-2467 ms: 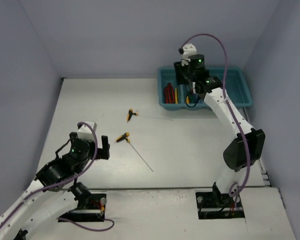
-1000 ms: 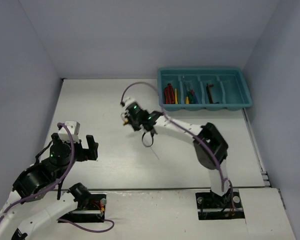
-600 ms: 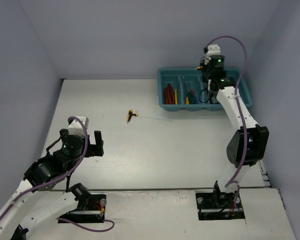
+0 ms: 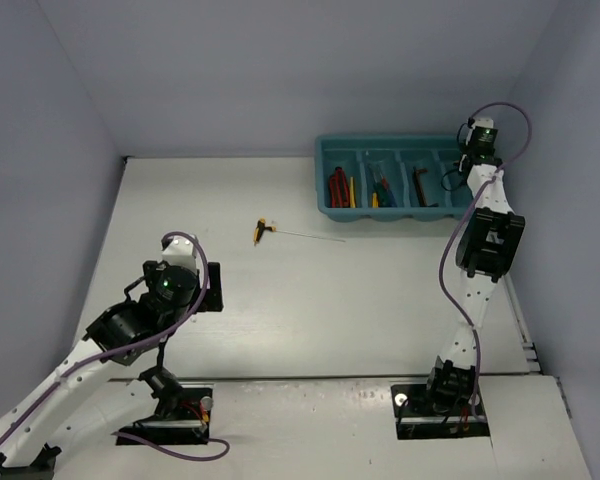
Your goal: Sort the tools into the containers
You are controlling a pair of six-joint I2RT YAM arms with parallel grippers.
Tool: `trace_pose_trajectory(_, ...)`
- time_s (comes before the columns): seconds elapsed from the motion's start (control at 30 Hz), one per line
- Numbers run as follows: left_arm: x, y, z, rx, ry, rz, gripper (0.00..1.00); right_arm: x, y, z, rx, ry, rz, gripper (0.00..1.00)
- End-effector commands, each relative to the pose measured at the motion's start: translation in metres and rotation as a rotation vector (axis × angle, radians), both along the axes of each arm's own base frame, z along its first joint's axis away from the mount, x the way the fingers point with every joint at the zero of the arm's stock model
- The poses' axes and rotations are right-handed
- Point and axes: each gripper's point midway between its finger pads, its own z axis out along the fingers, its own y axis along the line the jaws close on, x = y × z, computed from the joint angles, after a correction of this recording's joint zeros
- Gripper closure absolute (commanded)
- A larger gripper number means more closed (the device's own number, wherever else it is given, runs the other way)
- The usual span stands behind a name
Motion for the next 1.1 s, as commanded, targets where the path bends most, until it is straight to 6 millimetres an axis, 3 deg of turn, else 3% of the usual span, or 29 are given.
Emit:
trace_pose_trajectory(0.0,0.009,-0.009,0.004,-0.058,-0.017,0.029,0.02,0.027,-0.006,0.062,0.019,-0.195,0.029,0.66)
trace_pose_trajectory(0.07,0.01,-0.01,0.005,-0.055,-0.013,0.026,0.03,0.031,0.0,0.072,0.044,-0.223,0.056,0.54)
trace_pose_trajectory(0.17,0.012,-0.012,0.011,-0.06,-0.022,0.018,0.03,0.033,0.016,0.098,0.07,-0.267,0.11,0.47)
trace_pose_trajectory(0.23,0.012,-0.012,0.02,-0.065,-0.04,0.008,0.03,0.03,0.035,0.129,0.075,-0.308,0.161,0.43)
trace_pose_trajectory(0.3,0.012,-0.012,0.027,-0.073,-0.058,-0.003,0.03,0.022,0.058,0.173,0.062,-0.363,0.228,0.42)
trace_pose_trajectory(0.33,0.011,-0.012,0.03,-0.076,-0.067,-0.009,0.03,0.018,0.073,0.189,0.051,-0.379,0.262,0.41)
trace_pose_trajectory(0.37,0.01,-0.011,0.034,-0.082,-0.082,-0.017,0.03,0.015,0.103,0.192,0.045,-0.366,0.323,0.4)
trace_pose_trajectory(0.43,0.007,-0.009,0.039,-0.089,-0.102,-0.027,0.03,-0.005,0.149,0.23,-0.034,-0.389,0.425,0.36)
trace_pose_trajectory(0.53,0.005,-0.006,0.045,-0.081,-0.124,-0.046,0.03,-0.028,0.212,0.242,-0.044,-0.387,0.541,0.32)
trace_pose_trajectory(0.57,0.003,-0.006,0.049,-0.086,-0.138,-0.06,0.03,-0.046,0.258,0.241,-0.02,-0.376,0.624,0.32)
trace_pose_trajectory(0.6,0.001,-0.005,0.051,-0.09,-0.149,-0.068,0.03,-0.056,0.286,0.229,-0.002,-0.349,0.679,0.31)
trace_pose_trajectory(0.67,-0.002,-0.004,0.055,-0.093,-0.164,-0.088,0.03,-0.082,0.338,0.22,0.031,-0.322,0.78,0.32)
trace_pose_trajectory(0.77,-0.007,-0.003,0.058,-0.097,-0.178,-0.114,0.03,-0.112,0.402,0.179,0.077,-0.23,0.911,0.33)
trace_pose_trajectory(0.9,-0.012,0.001,0.056,-0.114,-0.188,-0.111,0.03,-0.145,0.466,0.124,0.153,-0.098,1.061,0.36)
trace_pose_trajectory(1.07,-0.017,0.003,0.048,-0.121,-0.173,-0.108,0.03,-0.17,0.519,0.063,0.19,0.059,1.178,0.36)
